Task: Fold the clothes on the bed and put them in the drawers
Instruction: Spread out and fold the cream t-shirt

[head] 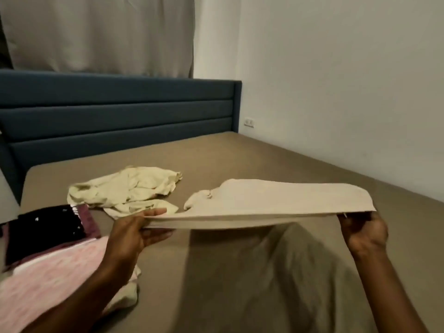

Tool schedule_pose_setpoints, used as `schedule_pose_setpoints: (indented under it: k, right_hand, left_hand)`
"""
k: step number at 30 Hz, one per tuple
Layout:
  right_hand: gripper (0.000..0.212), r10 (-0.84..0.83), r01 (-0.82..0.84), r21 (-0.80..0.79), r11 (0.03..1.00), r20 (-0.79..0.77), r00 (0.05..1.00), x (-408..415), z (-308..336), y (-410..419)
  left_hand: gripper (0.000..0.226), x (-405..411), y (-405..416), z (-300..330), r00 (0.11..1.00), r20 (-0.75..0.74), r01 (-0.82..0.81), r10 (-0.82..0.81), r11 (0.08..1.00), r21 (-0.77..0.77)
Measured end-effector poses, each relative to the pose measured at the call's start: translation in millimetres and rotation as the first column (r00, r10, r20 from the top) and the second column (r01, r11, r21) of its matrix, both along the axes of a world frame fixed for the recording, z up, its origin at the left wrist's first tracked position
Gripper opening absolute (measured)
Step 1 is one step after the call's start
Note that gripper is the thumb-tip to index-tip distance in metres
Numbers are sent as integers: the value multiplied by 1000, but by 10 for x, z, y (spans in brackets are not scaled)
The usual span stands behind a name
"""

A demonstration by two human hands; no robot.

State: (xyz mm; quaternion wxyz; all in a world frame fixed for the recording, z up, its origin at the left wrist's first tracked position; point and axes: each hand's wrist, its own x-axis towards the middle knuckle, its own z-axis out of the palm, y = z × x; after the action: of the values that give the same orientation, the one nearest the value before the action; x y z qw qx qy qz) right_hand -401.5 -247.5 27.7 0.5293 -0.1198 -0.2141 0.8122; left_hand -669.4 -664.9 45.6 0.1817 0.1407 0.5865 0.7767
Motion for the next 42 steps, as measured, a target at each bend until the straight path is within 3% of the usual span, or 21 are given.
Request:
schedule_pose_setpoints:
  k: [2,5,6,8,9,11,14,19,22,28,30,32,35,37,39,42]
  right_hand:
    - [58,-38,42,-94,995,50,998,357,-506,-221]
    - [94,-73,106,-171,980,189,979,846,-1194,-512]
    - [88,-109,149,-168,974,227,968,1004,-1381,-636]
    - [41,-150,193,-93,977,341,928,1208,-1650,-869]
    - [25,-189,235,-58,970,425,885,1269,-1772,-971]
    - [40,-274,310,61,949,646,713,1416,-2001,-1107]
    - [34,-363,182,314,932,804,470,1628,-2169,-1212]
    - [43,-300,-85,333,939,914,273,1774,-2297,-1123]
    - [45,-346,-72,366,928,917,198,1773,-2354,-1046]
    - [44,-388,-85,415,906,894,227,1751,-2258,-1149]
    - [32,-379,-40,392,919,907,183,1707,-2264,-1110]
    - [22,-361,-19,366,930,923,133,1656,-2295,-1046]
    - [21,-286,-5,288,958,954,91,1580,-2326,-922]
    - [26,-189,-24,197,980,962,197,1499,-2306,-799]
    - [29,-70,-87,97,991,959,274,1356,-2193,-664]
    - [22,82,-104,-44,994,912,402,972,-1958,-324]
  left_hand:
    - [38,261,-214,-408,998,25,62,-59,988,-138]
    - [38,573,-466,-968,986,84,161,-141,929,-333]
    - [38,687,-531,-1139,979,119,198,-165,898,-392]
    - [37,825,-608,-1415,972,156,232,-177,842,-488]
    - [37,858,-627,-1527,971,152,236,-182,813,-532]
    - [36,920,-681,-1695,973,135,232,-189,755,-613]
    - [37,891,-717,-1855,977,115,209,-181,677,-706]
    - [37,879,-692,-1902,969,115,220,-219,549,-807]
    - [26,911,-666,-1902,969,78,188,-233,503,-843]
    - [13,867,-666,-1900,958,7,138,-287,437,-889]
    - [27,884,-657,-1875,934,-67,71,-351,366,-928]
    - [51,928,-616,-1801,945,-54,84,-322,401,-912]
    - [61,853,-513,-1738,978,203,185,-41,612,-769]
    - [53,697,-459,-1772,928,365,215,75,691,-690]
    - [28,536,-405,-1839,866,498,351,43,658,-666]
    - [46,209,-249,-1842,744,668,560,-11,554,-615]
